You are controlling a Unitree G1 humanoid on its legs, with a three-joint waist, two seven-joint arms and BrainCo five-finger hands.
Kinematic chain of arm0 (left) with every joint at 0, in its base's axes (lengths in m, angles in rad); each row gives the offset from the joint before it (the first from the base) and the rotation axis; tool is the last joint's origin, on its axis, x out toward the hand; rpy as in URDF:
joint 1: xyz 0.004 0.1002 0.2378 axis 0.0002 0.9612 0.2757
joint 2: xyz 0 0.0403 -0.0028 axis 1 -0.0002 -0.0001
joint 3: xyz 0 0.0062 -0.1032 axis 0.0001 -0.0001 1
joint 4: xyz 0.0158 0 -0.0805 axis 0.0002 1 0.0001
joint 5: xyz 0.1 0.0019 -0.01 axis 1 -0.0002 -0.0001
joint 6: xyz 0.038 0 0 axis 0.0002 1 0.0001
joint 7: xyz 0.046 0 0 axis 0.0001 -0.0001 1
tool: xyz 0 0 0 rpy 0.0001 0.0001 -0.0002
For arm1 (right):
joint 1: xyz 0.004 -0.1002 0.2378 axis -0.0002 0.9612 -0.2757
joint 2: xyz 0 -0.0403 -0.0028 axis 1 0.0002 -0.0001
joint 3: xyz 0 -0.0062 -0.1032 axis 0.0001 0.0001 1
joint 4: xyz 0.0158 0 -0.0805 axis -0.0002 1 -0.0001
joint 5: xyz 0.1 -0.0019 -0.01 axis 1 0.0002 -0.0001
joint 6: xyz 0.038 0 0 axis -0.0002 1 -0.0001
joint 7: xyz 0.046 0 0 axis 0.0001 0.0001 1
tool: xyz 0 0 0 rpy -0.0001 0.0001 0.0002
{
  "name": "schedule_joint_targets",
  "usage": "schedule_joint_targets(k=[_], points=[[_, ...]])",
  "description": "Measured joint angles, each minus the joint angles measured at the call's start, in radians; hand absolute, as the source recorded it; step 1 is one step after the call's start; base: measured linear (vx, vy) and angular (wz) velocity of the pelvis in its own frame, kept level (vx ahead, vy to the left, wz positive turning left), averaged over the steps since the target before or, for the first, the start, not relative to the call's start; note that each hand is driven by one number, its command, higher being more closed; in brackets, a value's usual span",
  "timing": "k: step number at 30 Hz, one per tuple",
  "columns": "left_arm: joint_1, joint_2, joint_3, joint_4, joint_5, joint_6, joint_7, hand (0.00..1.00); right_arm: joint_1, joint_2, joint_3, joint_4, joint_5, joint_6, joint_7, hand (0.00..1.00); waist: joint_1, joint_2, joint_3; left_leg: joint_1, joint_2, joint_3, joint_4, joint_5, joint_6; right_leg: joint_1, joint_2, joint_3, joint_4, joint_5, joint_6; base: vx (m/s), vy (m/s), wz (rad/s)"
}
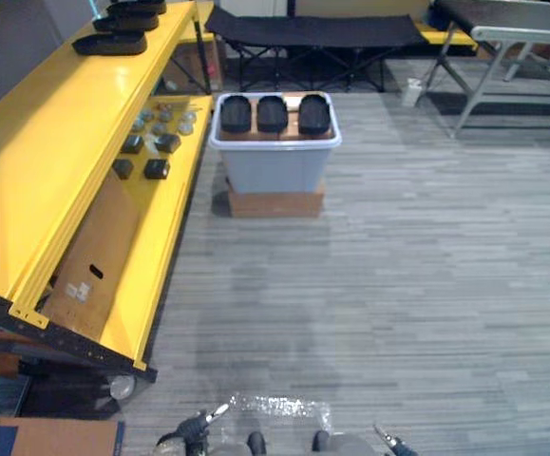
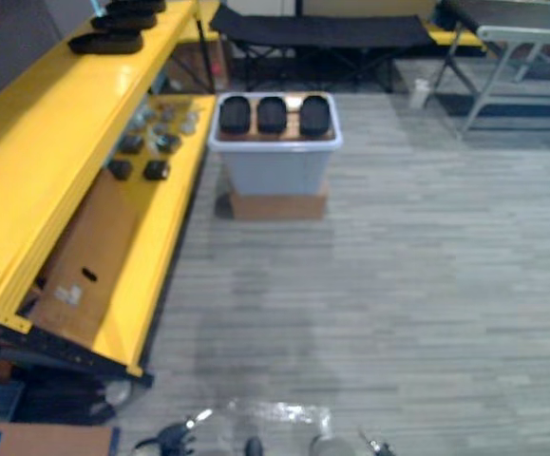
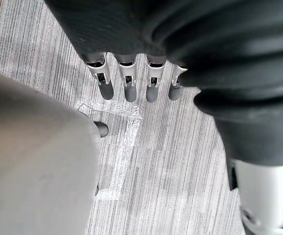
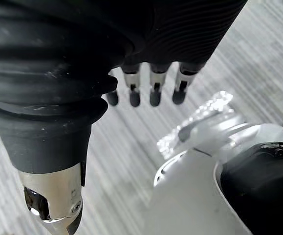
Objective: Walk over and take plastic housings, then place them on the shelf
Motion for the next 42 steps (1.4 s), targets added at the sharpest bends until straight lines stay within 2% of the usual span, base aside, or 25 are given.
schedule_joint_targets(k=[3,5,7,10,14,17,18,19,20,21,23,24,25,27,29,30,31,33,34,35,36,38,39,40,42], points=[[-0.006,-0.002,0.032,0.001,0.025,0.002,-0.004,0.00,-0.021,0.006,-0.001,0.001,0.015,0.013,-0.019,0.00,0.002,-0.013,0.007,0.001,0.005,0.045,0.013,-0.023,-0.010,-0.024,-0.001,0.028,0.040,-0.003,0.006,0.09,0.027,-0.28],[-0.021,-0.001,0.033,0.009,0.055,0.003,-0.001,0.00,-0.026,0.015,-0.003,0.002,0.046,0.019,-0.024,0.00,-0.001,-0.022,0.020,-0.004,0.015,0.055,0.053,-0.052,-0.007,-0.064,-0.003,0.044,0.142,-0.018,0.026,0.04,0.034,-0.26],[-0.044,0.003,0.024,0.008,0.081,0.012,0.007,0.00,-0.011,0.028,-0.027,0.010,0.070,0.037,-0.020,0.00,-0.006,-0.029,0.035,0.004,0.040,0.055,0.102,-0.090,0.007,-0.134,0.000,0.049,0.301,-0.044,0.020,0.04,0.050,-0.11],[-0.063,0.013,0.025,0.013,0.084,0.035,0.011,0.00,0.010,0.034,-0.028,0.037,0.070,0.051,0.001,0.00,-0.004,-0.044,0.044,-0.012,0.078,0.057,0.162,-0.135,-0.002,-0.181,0.022,0.076,0.291,-0.078,0.008,0.05,0.045,-0.10],[-0.089,-0.013,0.040,0.036,0.077,0.063,0.047,0.00,0.090,0.054,-0.046,0.039,0.100,0.070,0.021,0.00,-0.009,-0.014,0.060,-0.020,0.167,0.054,0.282,-0.240,-0.043,-0.268,0.058,0.080,0.204,-0.058,0.024,0.17,-0.057,-0.06],[-0.088,-0.029,0.051,0.032,0.050,0.059,0.071,0.00,0.144,0.096,-0.035,0.037,0.204,0.064,0.031,0.00,-0.016,-0.015,0.059,0.013,0.175,0.053,0.313,-0.297,-0.087,-0.298,0.043,0.076,0.191,-0.013,0.000,0.28,-0.182,0.10],[-0.083,-0.040,0.070,0.026,0.018,0.059,0.085,0.00,0.148,0.098,-0.024,0.037,0.220,0.063,0.036,0.00,-0.030,-0.009,0.058,0.037,0.179,0.043,0.313,-0.322,-0.105,-0.300,0.035,0.074,0.215,0.028,-0.012,0.48,-0.332,0.31],[-0.078,-0.065,0.080,0.025,0.001,0.059,0.104,0.00,0.161,0.081,-0.022,0.027,0.238,0.063,0.052,0.00,-0.040,0.027,0.040,0.049,0.208,0.034,0.312,-0.339,-0.126,-0.315,0.048,0.050,0.275,0.028,-0.025,0.43,-0.276,0.44],[-0.070,-0.081,0.090,0.021,-0.022,0.057,0.114,0.00,0.176,0.069,-0.023,0.016,0.249,0.058,0.052,0.00,-0.045,0.047,0.022,0.043,0.228,0.025,0.346,-0.337,-0.133,-0.315,0.059,0.026,0.297,-0.019,-0.043,0.52,-0.311,0.41],[-0.069,-0.102,0.109,0.011,-0.045,0.051,0.117,0.00,0.174,0.058,-0.027,0.014,0.261,0.046,0.033,0.00,-0.046,0.056,0.022,0.003,0.251,0.026,0.443,-0.318,-0.147,-0.308,0.060,0.018,0.318,-0.035,-0.058,0.36,-0.211,0.35],[-0.065,-0.133,0.154,-0.024,-0.080,0.030,0.131,0.00,0.172,0.031,-0.023,-0.006,0.276,0.026,0.026,0.00,-0.047,0.070,0.026,-0.116,0.311,0.035,0.745,-0.268,-0.143,-0.253,0.066,0.000,0.321,-0.063,-0.094,0.45,-0.279,0.34],[-0.065,-0.131,0.186,-0.036,-0.102,0.026,0.139,0.00,0.169,0.028,-0.016,-0.015,0.271,0.019,0.030,0.00,-0.051,0.062,0.032,-0.168,0.364,0.055,0.890,-0.268,-0.140,-0.170,0.073,-0.020,0.283,-0.073,-0.105,0.53,-0.308,0.51],[-0.064,-0.125,0.204,-0.056,-0.130,0.025,0.147,0.00,0.150,0.026,-0.025,-0.015,0.239,-0.003,0.029,0.00,-0.047,0.054,0.037,-0.209,0.370,0.051,0.944,-0.268,-0.140,-0.086,0.073,-0.033,0.230,-0.073,-0.107,0.41,-0.241,0.43],[-0.061,-0.131,0.228,-0.096,-0.129,0.026,0.147,0.00,0.097,0.011,-0.026,-0.051,0.193,-0.040,0.029,0.00,-0.024,0.057,0.042,-0.293,0.336,0.050,0.894,-0.269,-0.139,-0.022,0.070,-0.033,0.164,-0.087,-0.110,0.32,-0.131,0.00],[-0.038,-0.129,0.256,-0.122,-0.119,0.022,0.147,0.00,0.023,-0.002,-0.021,-0.100,0.188,-0.065,0.028,0.00,-0.002,0.068,0.050,-0.375,0.253,0.056,0.737,-0.259,-0.125,0.000,0.050,-0.014,0.152,-0.124,-0.105,0.27,0.009,-0.22],[-0.015,-0.127,0.285,-0.136,-0.117,0.016,0.146,0.00,-0.002,-0.005,-0.017,-0.139,0.191,-0.080,0.024,0.00,0.017,0.065,0.063,-0.400,0.199,0.083,0.625,-0.223,-0.099,0.029,0.028,-0.004,0.155,-0.141,-0.096,0.31,0.081,-0.29],[0.023,-0.126,0.304,-0.140,-0.087,0.023,0.144,0.00,-0.007,-0.016,0.001,-0.179,0.201,-0.090,0.011,0.00,0.041,0.062,0.067,-0.409,0.155,0.112,0.510,-0.164,-0.102,0.058,0.009,0.014,0.163,-0.170,-0.080,0.39,0.116,-0.35],[0.102,-0.127,0.319,-0.147,-0.028,0.021,0.134,0.00,-0.013,-0.026,0.037,-0.223,0.225,-0.083,0.007,0.00,0.056,0.065,0.067,-0.408,0.146,0.155,0.380,-0.075,-0.090,0.113,0.010,0.045,0.164,-0.219,-0.051,0.38,0.131,-0.49],[0.127,-0.120,0.318,-0.135,-0.002,0.023,0.126,0.00,-0.012,-0.025,0.053,-0.232,0.227,-0.079,0.006,0.00,0.063,0.058,0.063,-0.400,0.150,0.157,0.395,-0.032,-0.064,0.127,0.008,0.062,0.164,-0.235,-0.047,0.54,0.213,-0.64],[0.162,-0.113,0.315,-0.118,0.023,0.023,0.114,0.00,-0.010,-0.014,0.071,-0.245,0.227,-0.063,0.006,0.00,0.067,0.035,0.045,-0.409,0.145,0.162,0.436,-0.003,-0.030,0.140,-0.007,0.086,0.159,-0.258,-0.046,0.47,0.189,-0.44],[0.169,-0.105,0.309,-0.123,0.032,0.020,0.105,0.00,-0.009,-0.004,0.070,-0.245,0.227,-0.051,0.006,0.00,0.067,0.016,0.034,-0.431,0.138,0.162,0.486,-0.032,0.011,0.143,-0.009,0.103,0.156,-0.269,-0.055,0.82,0.300,-0.18],[0.124,-0.057,0.265,-0.124,0.040,0.005,0.100,0.00,-0.008,0.008,0.070,-0.214,0.213,-0.004,0.002,0.00,0.072,-0.035,0.024,-0.449,0.105,0.163,0.545,-0.109,0.030,0.113,-0.042,0.142,0.244,-0.259,-0.037,0.62,0.223,0.14],[0.096,-0.043,0.246,-0.124,0.046,-0.004,0.092,0.00,-0.010,0.006,0.069,-0.183,0.201,0.011,0.002,0.00,0.071,-0.047,0.018,-0.436,0.094,0.165,0.542,-0.134,0.029,0.073,-0.055,0.156,0.344,-0.243,-0.005,0.55,0.207,0.08],[0.064,-0.016,0.211,-0.126,0.042,-0.025,0.078,0.00,-0.017,0.004,0.068,-0.134,0.180,0.028,0.003,0.00,0.070,-0.054,0.022,-0.393,0.077,0.162,0.525,-0.162,0.031,-0.008,-0.081,0.154,0.545,-0.206,0.081,0.55,0.182,0.13],[-0.004,-0.010,0.134,-0.154,0.015,-0.056,0.071,0.00,-0.014,0.001,0.061,-0.052,0.155,0.034,0.011,0.00,0.047,-0.041,0.031,-0.281,0.064,0.149,0.480,-0.182,0.033,-0.106,-0.104,0.115,0.760,-0.226,0.048,0.48,0.088,0.20]])
